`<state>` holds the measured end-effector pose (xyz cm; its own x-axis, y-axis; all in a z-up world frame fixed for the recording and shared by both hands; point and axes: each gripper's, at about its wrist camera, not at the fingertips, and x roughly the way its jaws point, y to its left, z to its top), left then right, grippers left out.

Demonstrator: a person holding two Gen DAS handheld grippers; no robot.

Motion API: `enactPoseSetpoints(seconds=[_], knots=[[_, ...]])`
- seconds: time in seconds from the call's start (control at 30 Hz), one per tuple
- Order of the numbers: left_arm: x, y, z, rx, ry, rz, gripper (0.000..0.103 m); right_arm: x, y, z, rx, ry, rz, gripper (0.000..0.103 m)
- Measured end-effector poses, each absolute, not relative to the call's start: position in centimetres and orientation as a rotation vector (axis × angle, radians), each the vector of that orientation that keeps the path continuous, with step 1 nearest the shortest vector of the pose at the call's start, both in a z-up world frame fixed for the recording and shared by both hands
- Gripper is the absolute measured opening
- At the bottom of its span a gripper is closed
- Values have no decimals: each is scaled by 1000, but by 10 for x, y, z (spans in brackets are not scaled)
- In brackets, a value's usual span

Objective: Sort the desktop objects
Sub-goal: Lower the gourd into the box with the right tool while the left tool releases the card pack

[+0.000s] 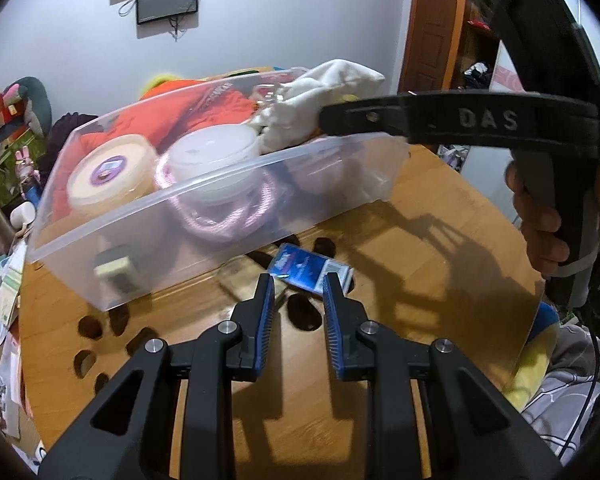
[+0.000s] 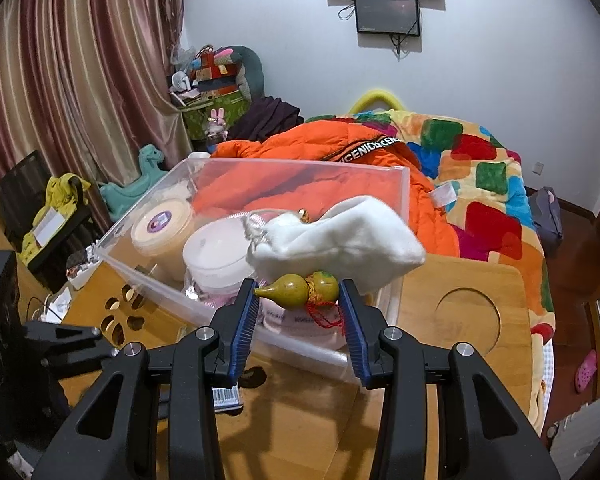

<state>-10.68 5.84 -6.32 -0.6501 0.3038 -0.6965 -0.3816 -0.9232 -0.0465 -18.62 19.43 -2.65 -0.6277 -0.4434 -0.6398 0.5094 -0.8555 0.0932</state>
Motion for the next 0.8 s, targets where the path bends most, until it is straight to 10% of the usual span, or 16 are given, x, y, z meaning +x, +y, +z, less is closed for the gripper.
enactPoseSetpoints(seconds=[0.5, 0.8], knots=[[-108, 34, -63, -1072, 111, 2616, 25, -157, 199, -21, 889, 146, -2438, 45], [-111, 40, -69, -1086, 126, 2617, 45, -142, 193, -39, 924, 173, -2373, 45]])
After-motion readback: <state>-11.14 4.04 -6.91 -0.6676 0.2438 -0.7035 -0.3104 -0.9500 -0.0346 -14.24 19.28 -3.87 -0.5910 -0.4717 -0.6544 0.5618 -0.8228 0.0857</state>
